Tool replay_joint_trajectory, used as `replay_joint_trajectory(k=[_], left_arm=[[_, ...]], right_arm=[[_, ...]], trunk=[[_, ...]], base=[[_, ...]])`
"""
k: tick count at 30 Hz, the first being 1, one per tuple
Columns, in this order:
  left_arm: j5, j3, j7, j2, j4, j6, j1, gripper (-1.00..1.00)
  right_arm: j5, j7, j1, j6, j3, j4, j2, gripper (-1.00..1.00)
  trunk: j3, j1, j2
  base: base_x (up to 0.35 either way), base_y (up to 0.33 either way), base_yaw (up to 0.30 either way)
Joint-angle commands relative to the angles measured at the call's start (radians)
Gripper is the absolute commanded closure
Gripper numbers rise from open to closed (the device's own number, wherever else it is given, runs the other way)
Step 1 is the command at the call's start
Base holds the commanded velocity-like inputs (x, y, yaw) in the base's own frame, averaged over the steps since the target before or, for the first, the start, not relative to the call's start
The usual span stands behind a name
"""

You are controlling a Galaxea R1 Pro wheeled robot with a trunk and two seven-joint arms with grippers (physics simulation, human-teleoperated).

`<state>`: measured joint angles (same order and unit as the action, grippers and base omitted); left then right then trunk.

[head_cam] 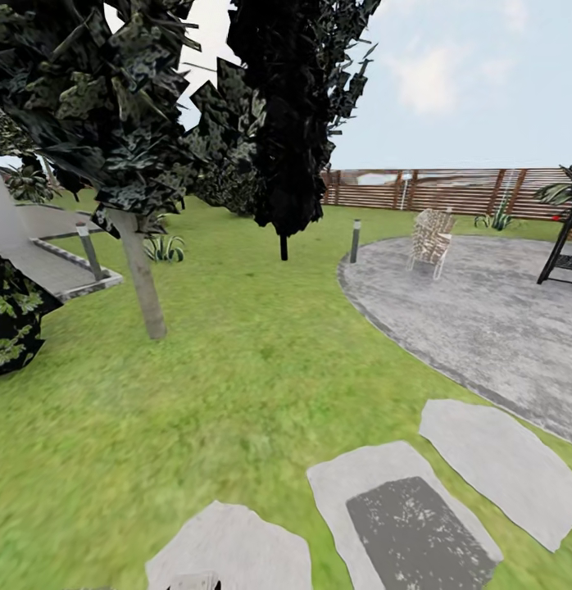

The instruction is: Take the three Easter eggs out of the wicker basket on the lawn in the garden, then place them on the lawn next to a single tree (choose any tree) so that all three eggs are next to the same tree and none are left in the basket.

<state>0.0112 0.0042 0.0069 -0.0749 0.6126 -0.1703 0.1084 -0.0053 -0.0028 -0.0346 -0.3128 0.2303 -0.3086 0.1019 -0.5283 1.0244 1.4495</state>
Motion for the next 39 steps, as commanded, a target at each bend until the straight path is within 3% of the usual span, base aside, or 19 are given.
replay_joint_trajectory(k=[1, 20, 31, 39], left_arm=[[0.002, 0.0, 0.001, 0.0, -0.001, -0.003, 0.001, -1.0], [0.002, 0.0, 0.001, -0.001, -0.001, -0.003, 0.001, -1.0], [0.003, 0.0, 0.001, -0.002, 0.0, -0.003, 0.001, -1.0], [0.003, 0.0, 0.001, -0.002, -0.001, -0.003, 0.001, -1.0]], right_arm=[[-0.001, 0.0, -0.001, -0.003, 0.001, 0.001, 0.0, -1.0], [0.0, 0.0, -0.001, -0.003, 0.002, 0.001, 0.0, -1.0], [-0.001, 0.0, -0.001, -0.003, 0.001, 0.001, 0.0, -1.0], [0.0, 0.0, -0.001, -0.004, 0.001, 0.0, -0.001, -1.0]], trunk=[[-0.001, 0.001, 0.0], [-0.001, 0.001, 0.0], [-0.001, 0.001, 0.0], [-0.026, 0.031, 0.056]], base=[[0.32, 0.0, 0.008], [0.315, 0.0, -0.046], [0.038, 0.0, -0.001], [0.0, 0.0, 0.0]])
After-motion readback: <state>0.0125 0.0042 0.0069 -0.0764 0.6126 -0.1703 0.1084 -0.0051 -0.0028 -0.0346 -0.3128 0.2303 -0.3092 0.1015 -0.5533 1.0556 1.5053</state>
